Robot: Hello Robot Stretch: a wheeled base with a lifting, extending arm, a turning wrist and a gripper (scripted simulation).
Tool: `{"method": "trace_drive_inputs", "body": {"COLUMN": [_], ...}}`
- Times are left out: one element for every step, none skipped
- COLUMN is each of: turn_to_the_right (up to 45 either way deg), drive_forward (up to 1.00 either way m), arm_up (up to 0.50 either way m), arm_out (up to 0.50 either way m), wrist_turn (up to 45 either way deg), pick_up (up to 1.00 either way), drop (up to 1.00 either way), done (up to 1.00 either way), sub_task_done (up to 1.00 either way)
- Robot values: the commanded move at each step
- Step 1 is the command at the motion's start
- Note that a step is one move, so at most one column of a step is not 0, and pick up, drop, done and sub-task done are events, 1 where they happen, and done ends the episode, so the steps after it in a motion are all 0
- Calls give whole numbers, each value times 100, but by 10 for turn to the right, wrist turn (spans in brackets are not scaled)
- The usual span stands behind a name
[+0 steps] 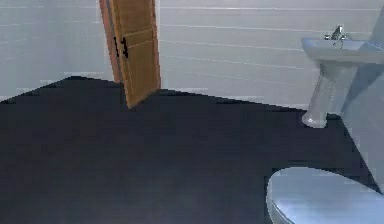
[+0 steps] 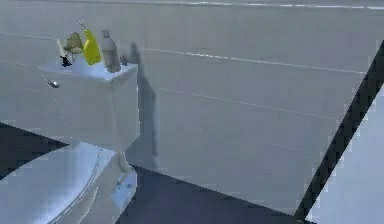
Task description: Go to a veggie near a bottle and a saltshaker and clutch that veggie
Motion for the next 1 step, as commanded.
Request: {"method": "trace_drive_inputs", "body": {"turn_to_the_right": [-360], "drive_forward": [0], "arm_up": [0], "arm_out": [0], "wrist_turn": [0], "pick_up": [0], "drop": [0], "done": [0], "sub_task_done": [0]}}
